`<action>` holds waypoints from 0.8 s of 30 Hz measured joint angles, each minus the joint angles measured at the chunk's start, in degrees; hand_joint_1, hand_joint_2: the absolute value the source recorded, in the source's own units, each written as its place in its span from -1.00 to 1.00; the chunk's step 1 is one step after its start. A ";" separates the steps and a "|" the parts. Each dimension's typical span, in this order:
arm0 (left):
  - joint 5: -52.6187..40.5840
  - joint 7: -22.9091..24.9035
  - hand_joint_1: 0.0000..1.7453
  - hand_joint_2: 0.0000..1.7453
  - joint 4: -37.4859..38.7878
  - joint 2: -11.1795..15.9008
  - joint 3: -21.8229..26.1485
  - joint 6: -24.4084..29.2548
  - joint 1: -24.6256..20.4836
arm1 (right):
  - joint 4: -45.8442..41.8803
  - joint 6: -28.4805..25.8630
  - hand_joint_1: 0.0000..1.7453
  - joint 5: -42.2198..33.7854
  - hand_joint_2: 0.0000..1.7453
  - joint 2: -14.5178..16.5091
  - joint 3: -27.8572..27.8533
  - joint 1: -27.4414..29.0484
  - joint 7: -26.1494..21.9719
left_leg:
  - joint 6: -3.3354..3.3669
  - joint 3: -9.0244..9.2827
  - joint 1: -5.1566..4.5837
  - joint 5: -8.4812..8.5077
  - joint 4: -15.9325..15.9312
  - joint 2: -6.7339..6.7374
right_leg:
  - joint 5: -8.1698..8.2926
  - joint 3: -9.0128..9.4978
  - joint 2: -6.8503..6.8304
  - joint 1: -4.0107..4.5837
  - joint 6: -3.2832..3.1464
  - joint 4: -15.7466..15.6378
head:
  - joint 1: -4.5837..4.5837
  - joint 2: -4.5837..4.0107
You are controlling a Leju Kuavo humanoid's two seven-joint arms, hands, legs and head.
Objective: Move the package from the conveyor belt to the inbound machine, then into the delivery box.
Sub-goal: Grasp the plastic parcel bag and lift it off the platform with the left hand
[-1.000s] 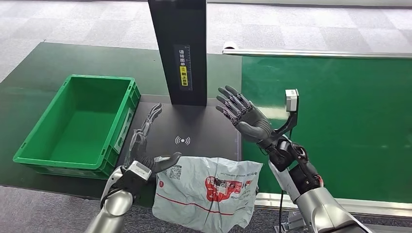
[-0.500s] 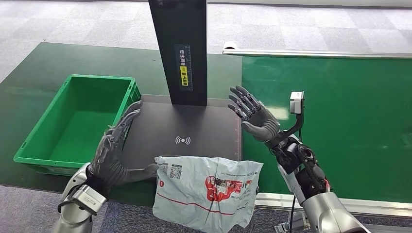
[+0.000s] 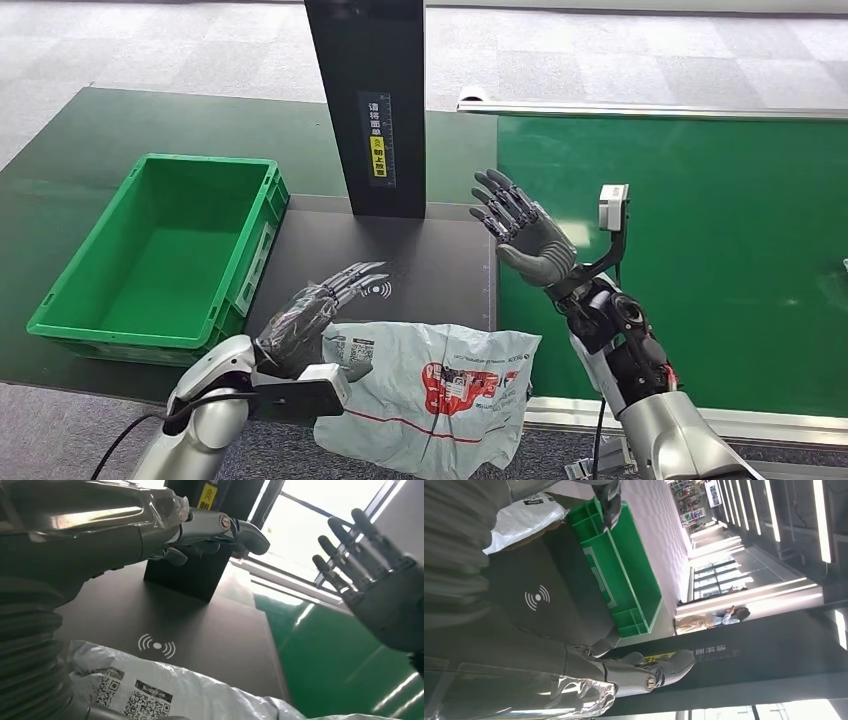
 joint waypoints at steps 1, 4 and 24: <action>-0.46 0.23 -1.00 1.00 1.10 -0.03 -0.39 0.10 -0.56 | 0.00 -0.02 -1.00 0.12 1.00 0.01 -0.14 0.10 -0.04 | 0.00 0.00 0.00 0.00 0.00 0.00 | 0.00 0.00 0.00 0.00 0.00 0.00 | -0.01 0.00; -1.45 0.46 -1.00 1.00 3.74 -0.17 -1.58 0.03 -1.80 | -0.01 -0.03 -1.00 0.30 1.00 0.01 -0.50 0.43 -0.08 | 0.00 0.00 0.00 0.00 0.00 0.00 | 0.00 -0.01 0.00 0.00 0.00 0.00 | -0.01 0.00; -2.67 2.10 0.72 1.00 19.00 -2.34 -16.21 -2.84 -7.70 | 1.04 -14.55 -1.00 13.91 1.00 0.22 -1.14 0.14 -3.47 | 0.00 -0.01 0.00 -0.01 0.00 0.00 | 0.00 -0.01 0.00 0.00 0.00 0.00 | -0.01 0.00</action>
